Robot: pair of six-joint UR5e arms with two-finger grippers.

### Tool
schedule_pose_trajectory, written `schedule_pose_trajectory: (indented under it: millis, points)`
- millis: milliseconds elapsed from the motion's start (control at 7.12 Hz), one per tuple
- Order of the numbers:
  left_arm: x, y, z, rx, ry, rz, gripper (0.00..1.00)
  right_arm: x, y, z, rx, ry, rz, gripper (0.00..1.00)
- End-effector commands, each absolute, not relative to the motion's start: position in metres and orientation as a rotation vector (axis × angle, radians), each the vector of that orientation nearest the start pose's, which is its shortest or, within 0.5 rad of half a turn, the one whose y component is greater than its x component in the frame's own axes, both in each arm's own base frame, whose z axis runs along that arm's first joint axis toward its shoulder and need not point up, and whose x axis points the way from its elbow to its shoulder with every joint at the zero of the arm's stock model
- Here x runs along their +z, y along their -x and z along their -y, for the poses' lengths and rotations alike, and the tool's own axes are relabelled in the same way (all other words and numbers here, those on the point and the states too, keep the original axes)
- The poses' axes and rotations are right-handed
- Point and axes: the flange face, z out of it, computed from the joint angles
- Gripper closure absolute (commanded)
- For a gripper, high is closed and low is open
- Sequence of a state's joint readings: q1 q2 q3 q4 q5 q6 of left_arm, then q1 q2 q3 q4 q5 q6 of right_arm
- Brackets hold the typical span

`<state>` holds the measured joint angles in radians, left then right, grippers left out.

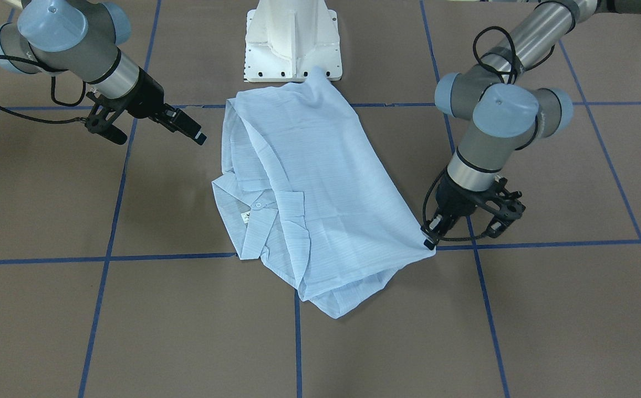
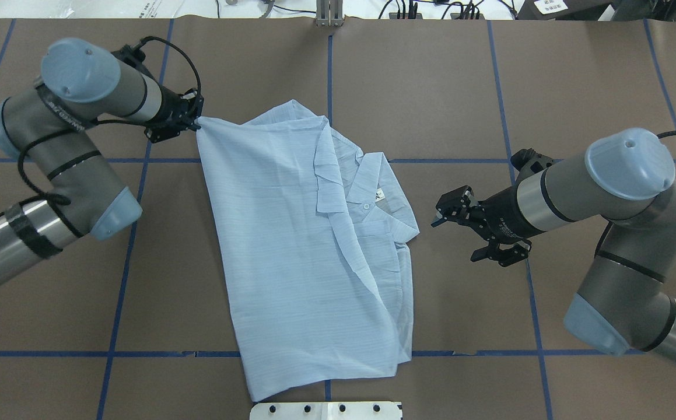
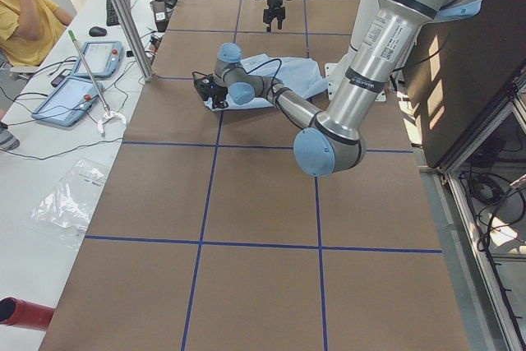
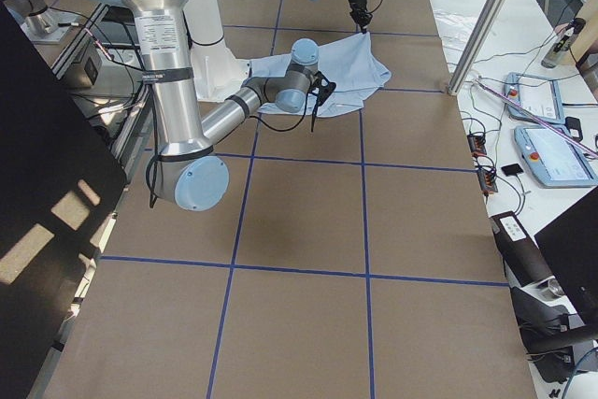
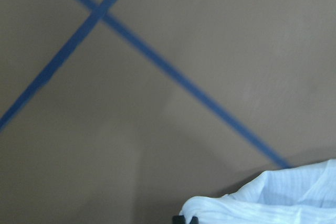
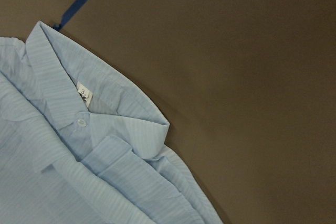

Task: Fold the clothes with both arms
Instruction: 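Pull the shirt edge away with the left gripper while the right gripper releases, then release the shirt with the left gripper while the right moves to the near edge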

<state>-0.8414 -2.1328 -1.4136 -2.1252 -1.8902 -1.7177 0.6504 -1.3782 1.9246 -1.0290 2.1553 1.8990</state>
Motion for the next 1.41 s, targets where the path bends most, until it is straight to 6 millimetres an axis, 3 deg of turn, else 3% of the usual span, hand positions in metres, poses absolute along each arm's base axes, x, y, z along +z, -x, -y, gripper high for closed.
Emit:
schedule_pose_trajectory:
  millis: [0, 141, 281, 422, 562, 703, 843, 984, 1124, 1265]
  points:
    - [0.363, -0.411, 0.678, -0.760, -0.116, -1.050, 0.94, 0.311, 0.386, 0.391, 0.537, 0.343, 1.158, 0.00]
    - [0.369, -0.410, 0.679, -0.734, -0.135, -1.058, 0.60, 0.296, 0.401, 0.404, 0.548, 0.313, 1.171, 0.00]
    - [0.361, -0.403, 0.680, -0.702, -0.157, -1.069, 0.49, 0.275, 0.425, 0.416, 0.565, 0.265, 1.169, 0.00]
    - [0.361, -0.394, 0.669, -0.684, -0.146, -1.090, 0.48, 0.273, 0.439, 0.414, 0.582, 0.210, 1.136, 0.00]
    - [0.372, -0.376, 0.645, -0.649, -0.113, -1.116, 0.48, 0.255, 0.478, 0.392, 0.525, 0.087, 1.107, 0.00]
    - [0.381, -0.352, 0.629, -0.644, -0.104, -1.131, 0.48, 0.240, 0.519, 0.357, 0.425, -0.022, 1.042, 0.00]
    - [0.390, -0.341, 0.618, -0.633, -0.111, -1.128, 0.49, 0.242, 0.545, 0.327, 0.293, -0.127, 0.988, 0.00]
    - [0.408, -0.334, 0.610, -0.598, -0.130, -1.104, 0.48, 0.243, 0.571, 0.317, 0.170, -0.214, 0.949, 0.00]
    - [0.411, -0.332, 0.608, -0.595, -0.132, -1.103, 0.48, 0.242, 0.599, 0.322, 0.136, -0.254, 0.907, 0.00]
    - [0.413, -0.333, 0.607, -0.597, -0.132, -1.100, 0.48, 0.243, 0.611, 0.326, 0.036, -0.308, 0.856, 0.00]
